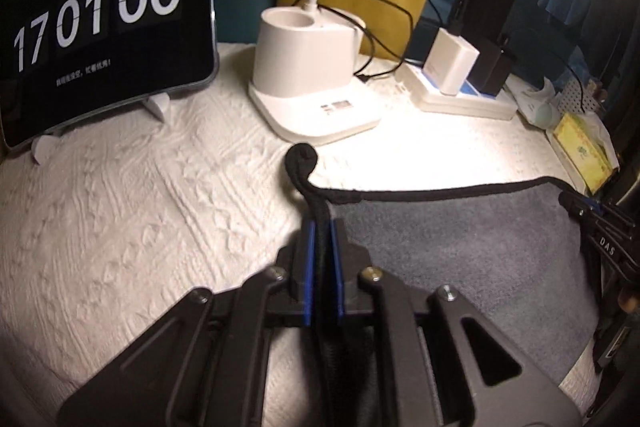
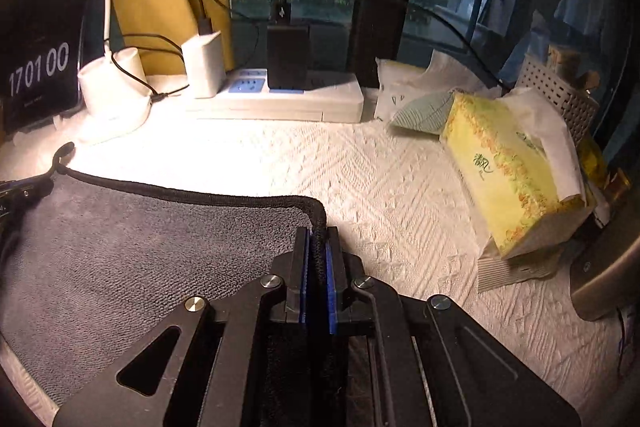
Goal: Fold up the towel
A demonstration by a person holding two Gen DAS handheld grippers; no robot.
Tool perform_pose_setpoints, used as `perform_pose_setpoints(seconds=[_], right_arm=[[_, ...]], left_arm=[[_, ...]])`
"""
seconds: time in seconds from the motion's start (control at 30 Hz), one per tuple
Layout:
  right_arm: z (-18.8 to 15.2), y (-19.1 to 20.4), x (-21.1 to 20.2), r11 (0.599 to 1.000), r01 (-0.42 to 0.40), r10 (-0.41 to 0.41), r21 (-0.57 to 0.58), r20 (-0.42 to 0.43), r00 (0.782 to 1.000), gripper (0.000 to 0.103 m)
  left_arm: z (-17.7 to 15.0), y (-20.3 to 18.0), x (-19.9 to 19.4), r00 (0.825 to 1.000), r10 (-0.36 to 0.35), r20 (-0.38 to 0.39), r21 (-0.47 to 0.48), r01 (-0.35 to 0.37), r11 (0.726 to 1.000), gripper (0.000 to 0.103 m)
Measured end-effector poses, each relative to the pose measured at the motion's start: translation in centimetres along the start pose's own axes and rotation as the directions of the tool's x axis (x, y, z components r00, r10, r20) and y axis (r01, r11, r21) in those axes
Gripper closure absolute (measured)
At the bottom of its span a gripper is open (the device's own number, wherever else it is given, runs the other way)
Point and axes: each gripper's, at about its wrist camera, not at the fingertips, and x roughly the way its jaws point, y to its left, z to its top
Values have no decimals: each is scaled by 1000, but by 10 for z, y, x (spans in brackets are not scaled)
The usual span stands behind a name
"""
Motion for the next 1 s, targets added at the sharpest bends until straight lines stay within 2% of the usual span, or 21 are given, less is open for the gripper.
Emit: perform_pose_setpoints(seconds=[0.2, 0.27, 0.33, 0.4, 0.43, 0.57, 1.0], right_arm=[[0, 3, 10, 1000, 20, -20, -15, -55, 998, 95], [0, 4, 11, 999, 29, -30, -23, -58, 998, 91], [0, 4, 10, 999, 42, -43, -21, -57, 997, 82], [0, 0, 9, 999, 53, -53, -10, -57, 997, 74], [-1, -3, 8, 998, 57, -57, 0, -56, 997, 70], [-2, -6, 4, 998, 65, -64, 16, -54, 997, 62], [-15, 0, -33, 999, 42, -42, 19, -20, 999, 59]], left_arm=[[-2, -3, 3, 1000, 15, -2, 17, -15, 1000, 90], [-3, -1, 2, 999, 36, -1, 12, -36, 999, 81], [-3, 1, 0, 999, 34, 7, 2, -34, 999, 75], [-3, 3, -3, 999, 47, 18, 0, -47, 999, 63], [-4, 3, -5, 999, 46, 24, -2, -46, 999, 52], [-6, 3, -19, 998, 36, 43, -3, -36, 999, 42], [-21, -1, -48, 997, 18, 75, 5, -18, 1000, 39]])
